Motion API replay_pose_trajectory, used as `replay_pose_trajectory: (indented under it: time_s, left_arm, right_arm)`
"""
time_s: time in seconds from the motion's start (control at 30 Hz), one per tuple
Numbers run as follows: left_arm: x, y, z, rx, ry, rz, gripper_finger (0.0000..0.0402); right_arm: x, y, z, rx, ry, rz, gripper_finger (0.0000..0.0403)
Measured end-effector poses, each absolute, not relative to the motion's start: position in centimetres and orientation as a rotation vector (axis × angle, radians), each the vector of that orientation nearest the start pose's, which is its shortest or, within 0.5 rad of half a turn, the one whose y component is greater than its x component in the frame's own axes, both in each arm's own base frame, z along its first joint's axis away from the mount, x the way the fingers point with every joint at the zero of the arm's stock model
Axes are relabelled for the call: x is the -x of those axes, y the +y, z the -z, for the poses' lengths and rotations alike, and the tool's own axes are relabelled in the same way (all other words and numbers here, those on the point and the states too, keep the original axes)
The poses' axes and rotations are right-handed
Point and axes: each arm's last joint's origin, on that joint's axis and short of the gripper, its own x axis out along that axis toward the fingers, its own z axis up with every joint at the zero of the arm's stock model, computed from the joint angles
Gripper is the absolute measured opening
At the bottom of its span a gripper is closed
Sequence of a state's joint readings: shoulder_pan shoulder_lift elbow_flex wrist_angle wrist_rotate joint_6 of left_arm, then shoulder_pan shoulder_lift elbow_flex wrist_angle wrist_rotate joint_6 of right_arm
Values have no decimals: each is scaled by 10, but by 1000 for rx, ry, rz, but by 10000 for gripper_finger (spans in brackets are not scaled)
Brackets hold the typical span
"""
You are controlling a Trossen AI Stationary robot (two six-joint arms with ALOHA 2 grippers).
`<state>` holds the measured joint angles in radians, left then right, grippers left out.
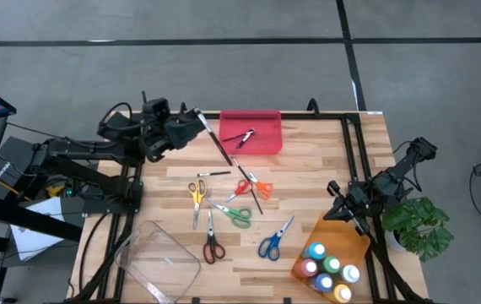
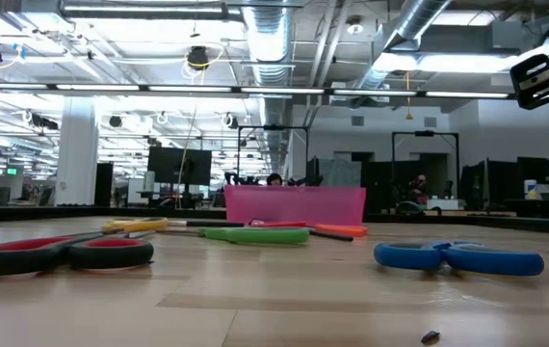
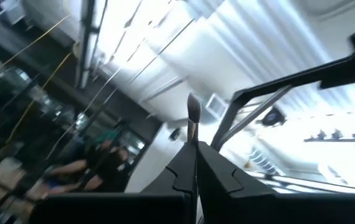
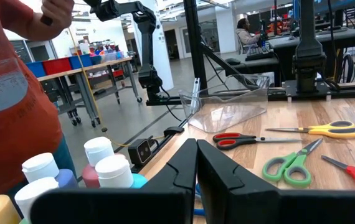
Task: Pick & Place Paint Supplies
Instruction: Put the silver brush into the red bin
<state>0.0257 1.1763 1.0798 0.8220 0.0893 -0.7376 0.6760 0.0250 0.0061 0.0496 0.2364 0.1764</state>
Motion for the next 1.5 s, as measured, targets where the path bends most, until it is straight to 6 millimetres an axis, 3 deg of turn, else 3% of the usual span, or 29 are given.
replay_pose_trajectory:
  time_s: [0.4,0.73,1.2,1.5]
  left_arm:
    - [-237,3,-451,648,-710,342,0]
    - [-252,9,-432,490,-517,144,0]
    - [-260,46,-395,315,-174,-317,0]
    - [-255,74,-378,306,-20,-467,0]
  right_arm:
    - [-81,56,-168,-187,11,-441,8]
    - [-81,56,-168,-187,11,-441,8]
    - [-81,56,-168,-187,11,-441,8]
    - [-81,56,-168,-187,11,-441,8]
